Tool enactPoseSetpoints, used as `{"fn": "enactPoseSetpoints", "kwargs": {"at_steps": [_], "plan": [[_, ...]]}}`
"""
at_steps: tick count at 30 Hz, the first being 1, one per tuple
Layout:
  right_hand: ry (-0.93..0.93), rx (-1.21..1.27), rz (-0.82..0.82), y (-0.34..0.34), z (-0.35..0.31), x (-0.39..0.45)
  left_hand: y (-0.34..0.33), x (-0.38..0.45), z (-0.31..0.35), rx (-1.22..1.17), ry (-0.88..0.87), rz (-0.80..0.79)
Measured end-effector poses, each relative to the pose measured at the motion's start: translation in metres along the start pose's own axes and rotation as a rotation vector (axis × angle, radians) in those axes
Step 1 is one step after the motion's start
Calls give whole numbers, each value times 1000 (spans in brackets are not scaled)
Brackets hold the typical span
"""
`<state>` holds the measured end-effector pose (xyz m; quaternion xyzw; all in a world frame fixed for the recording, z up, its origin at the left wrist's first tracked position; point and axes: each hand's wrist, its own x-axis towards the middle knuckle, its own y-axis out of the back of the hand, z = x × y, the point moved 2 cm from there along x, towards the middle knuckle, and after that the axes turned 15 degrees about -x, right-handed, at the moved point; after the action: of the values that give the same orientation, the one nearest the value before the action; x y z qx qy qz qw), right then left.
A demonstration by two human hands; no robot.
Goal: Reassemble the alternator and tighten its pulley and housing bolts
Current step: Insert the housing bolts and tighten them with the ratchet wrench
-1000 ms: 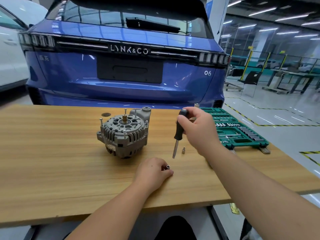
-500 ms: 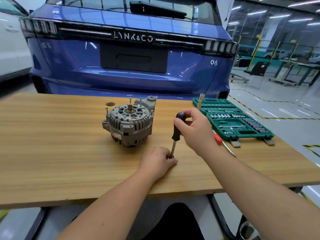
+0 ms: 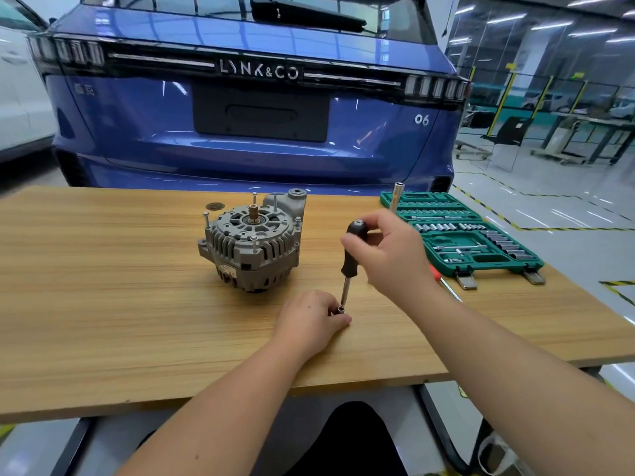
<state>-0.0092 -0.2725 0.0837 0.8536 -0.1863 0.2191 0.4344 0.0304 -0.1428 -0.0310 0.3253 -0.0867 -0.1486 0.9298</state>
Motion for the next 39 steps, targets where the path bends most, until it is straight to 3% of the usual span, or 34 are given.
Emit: {"fn": "enactPoseSetpoints", "kwargs": {"at_steps": [24,31,34,35,37,39], "plan": [[-90,-12,-53,-11,7,-7,2,-4,4,34,-19,5],[-95,5,-178,-20,5,-13,5,-6,13,-120,-63,1],[-207,74,-122,-15,22,-6,7,-5,12,-113,-59,1],[-239,7,-90,-13,33,0,6,-5,12,-94,-66,10],[-260,-362,-136,-11,61,14,5,-4,13,-54,-78,21],[-273,-800,-383,-13,92,21,5,-3,15,-31,-72,21]]}}
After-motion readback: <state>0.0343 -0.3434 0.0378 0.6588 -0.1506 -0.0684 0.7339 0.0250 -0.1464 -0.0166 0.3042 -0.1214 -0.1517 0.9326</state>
